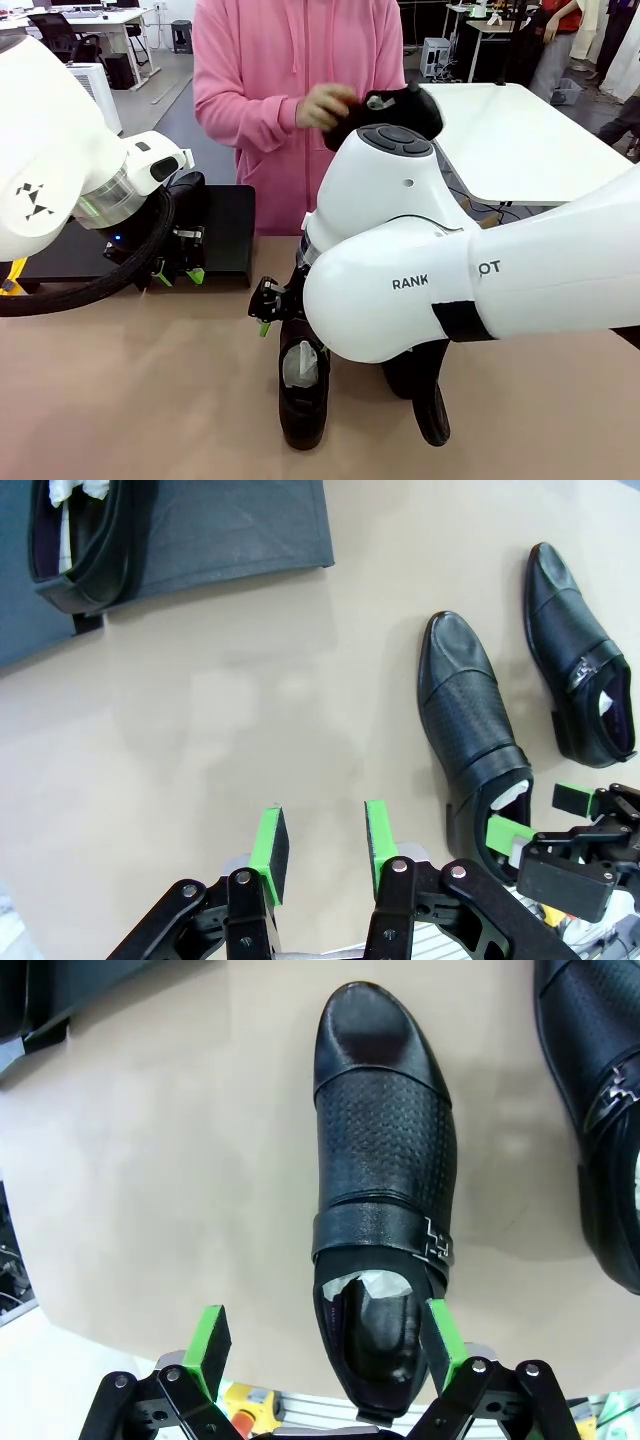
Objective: Organize the shoes by placing them on the stand.
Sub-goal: Place the Shoe from the middle of the table onto the Shoes Stand.
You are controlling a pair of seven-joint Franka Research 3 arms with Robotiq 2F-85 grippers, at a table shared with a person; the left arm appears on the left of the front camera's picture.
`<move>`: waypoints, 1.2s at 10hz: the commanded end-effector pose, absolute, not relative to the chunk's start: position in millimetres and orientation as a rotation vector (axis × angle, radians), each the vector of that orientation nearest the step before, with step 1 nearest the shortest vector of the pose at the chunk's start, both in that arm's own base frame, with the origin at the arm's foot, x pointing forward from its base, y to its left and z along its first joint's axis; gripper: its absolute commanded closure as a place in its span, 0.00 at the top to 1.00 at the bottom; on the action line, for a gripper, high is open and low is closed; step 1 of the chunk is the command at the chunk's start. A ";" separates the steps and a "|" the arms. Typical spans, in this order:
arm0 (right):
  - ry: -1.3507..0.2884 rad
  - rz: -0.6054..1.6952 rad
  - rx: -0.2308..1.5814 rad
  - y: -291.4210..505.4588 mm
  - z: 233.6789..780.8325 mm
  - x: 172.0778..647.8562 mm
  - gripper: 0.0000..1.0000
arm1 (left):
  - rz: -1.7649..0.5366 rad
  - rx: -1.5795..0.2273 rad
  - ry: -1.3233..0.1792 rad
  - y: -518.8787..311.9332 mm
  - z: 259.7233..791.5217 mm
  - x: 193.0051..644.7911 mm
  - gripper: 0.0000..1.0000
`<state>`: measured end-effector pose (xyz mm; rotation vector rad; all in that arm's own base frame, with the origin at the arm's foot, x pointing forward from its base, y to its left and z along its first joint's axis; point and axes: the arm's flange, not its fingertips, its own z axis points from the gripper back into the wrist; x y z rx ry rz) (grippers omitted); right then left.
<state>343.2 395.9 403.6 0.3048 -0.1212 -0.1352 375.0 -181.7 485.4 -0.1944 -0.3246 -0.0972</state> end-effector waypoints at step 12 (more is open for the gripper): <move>-0.304 -0.790 0.231 124.4 462.0 336.6 1.00 | 0.049 -0.339 -0.091 -284.4 437.2 300.6 0.44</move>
